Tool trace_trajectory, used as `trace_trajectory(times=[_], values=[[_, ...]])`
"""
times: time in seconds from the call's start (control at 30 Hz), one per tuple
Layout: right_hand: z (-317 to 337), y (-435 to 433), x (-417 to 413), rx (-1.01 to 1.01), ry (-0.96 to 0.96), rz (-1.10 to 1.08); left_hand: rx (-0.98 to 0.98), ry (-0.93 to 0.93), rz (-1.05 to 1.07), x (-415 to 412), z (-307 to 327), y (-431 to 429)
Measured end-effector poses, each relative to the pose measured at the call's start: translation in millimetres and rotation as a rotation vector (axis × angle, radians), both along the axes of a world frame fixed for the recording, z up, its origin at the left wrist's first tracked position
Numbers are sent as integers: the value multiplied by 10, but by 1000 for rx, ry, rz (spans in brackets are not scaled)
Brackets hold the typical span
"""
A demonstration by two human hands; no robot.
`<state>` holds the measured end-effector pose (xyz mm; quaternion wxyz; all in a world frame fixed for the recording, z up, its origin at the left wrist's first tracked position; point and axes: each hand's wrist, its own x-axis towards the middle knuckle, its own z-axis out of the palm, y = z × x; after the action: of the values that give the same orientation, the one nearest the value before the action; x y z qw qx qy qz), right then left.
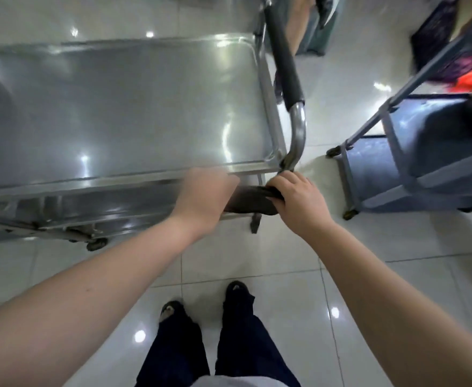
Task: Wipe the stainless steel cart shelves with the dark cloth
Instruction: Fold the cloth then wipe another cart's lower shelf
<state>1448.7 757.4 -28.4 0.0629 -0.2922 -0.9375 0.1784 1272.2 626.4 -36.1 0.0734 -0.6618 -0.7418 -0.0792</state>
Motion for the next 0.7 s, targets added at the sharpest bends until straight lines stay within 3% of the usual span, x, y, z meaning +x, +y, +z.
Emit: trace_trajectory(times=[0.17,0.4,0.7], values=[[990,534,123,129,130,-74,191,-62,-15,64,892,620],[1777,1239,57,231,355,-219,345,-186,31,26,1776,1428],[2213,1810,55,403,311,-381,378,-284,-117,-164,2297,2400]])
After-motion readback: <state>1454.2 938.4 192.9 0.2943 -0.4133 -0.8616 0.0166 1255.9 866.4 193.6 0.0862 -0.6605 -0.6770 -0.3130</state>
